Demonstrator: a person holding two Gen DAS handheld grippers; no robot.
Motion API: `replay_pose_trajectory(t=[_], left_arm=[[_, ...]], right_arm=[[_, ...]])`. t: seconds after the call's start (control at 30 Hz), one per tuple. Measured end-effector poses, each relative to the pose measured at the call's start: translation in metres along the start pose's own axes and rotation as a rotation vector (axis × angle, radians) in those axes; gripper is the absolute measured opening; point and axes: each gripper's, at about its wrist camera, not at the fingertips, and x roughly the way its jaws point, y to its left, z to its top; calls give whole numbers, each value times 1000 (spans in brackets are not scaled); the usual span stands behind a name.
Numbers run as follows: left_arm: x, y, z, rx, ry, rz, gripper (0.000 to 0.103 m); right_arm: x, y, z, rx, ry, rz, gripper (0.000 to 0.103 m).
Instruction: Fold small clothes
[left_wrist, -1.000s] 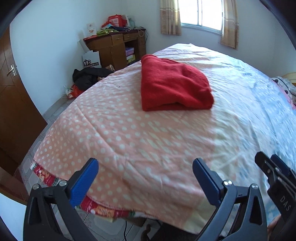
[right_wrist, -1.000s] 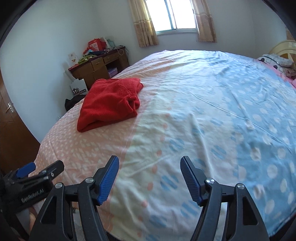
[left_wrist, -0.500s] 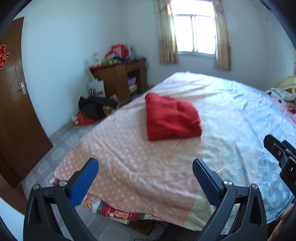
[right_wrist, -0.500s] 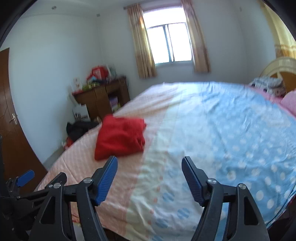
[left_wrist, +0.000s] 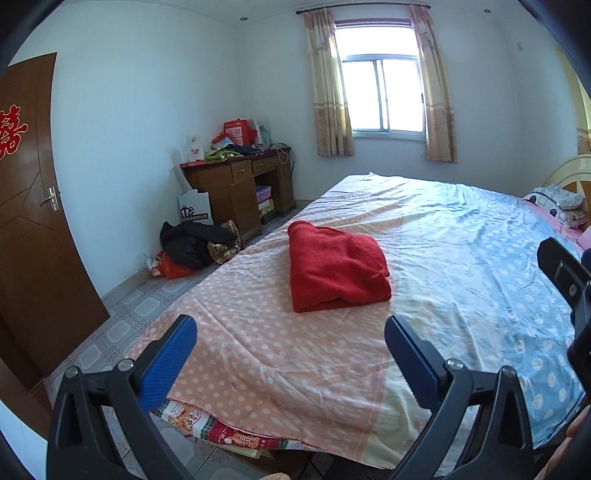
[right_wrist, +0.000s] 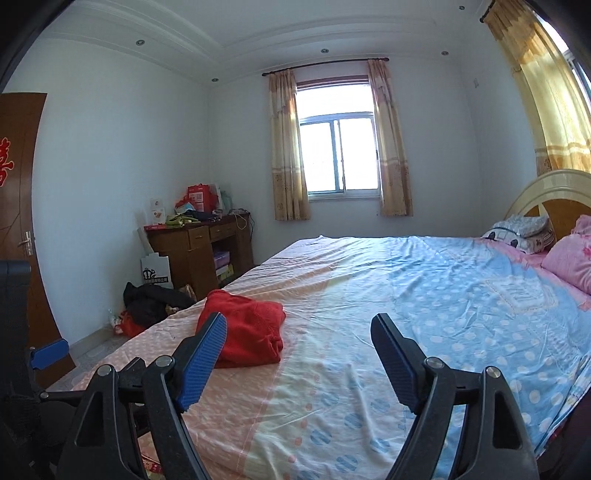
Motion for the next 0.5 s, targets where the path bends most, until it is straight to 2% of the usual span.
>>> replay_pose_trajectory(t=[0.5], left_arm=[[-11,-2,2,-2,-29,21,103]], right_arm=[[-11,1,1,1,-51,-16,81]])
